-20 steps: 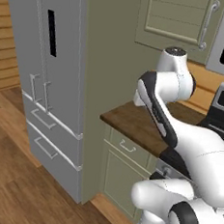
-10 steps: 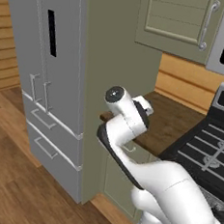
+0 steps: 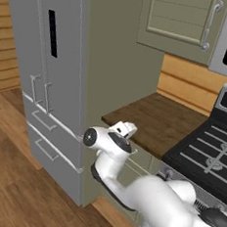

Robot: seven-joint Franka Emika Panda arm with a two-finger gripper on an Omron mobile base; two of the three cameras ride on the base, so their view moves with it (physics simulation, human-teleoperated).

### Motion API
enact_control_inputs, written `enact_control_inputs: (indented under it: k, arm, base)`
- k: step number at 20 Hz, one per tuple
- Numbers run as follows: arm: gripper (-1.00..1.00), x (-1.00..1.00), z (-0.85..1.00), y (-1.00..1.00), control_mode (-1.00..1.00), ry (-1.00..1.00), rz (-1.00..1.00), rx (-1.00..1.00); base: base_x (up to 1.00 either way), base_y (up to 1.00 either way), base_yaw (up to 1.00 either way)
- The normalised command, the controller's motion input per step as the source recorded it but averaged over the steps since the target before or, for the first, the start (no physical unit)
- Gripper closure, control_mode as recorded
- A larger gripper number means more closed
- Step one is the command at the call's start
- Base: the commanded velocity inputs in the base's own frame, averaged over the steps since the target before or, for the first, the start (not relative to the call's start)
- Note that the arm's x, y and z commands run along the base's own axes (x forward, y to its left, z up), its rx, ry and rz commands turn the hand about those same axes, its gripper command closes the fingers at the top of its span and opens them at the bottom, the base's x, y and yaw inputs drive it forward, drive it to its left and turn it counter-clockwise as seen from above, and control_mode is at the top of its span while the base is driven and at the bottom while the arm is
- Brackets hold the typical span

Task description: Take a straw from the drawer in front and place it inside the glass cup on the dining counter.

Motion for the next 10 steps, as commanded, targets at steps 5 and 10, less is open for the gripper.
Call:
enact_control_inputs:
  k: [5, 10]
  arm:
    - [-1.0, 0.44, -0.73, 0.43, -1.0, 0.03, 0.0, -0.25]
    - [-1.0, 0.51, -0.51, 0.2, -1.0, 0.04, -0.05, -0.22]
  base:
    - [0.0, 0.0, 0.0]
    - [0.0, 0.0, 0.0]
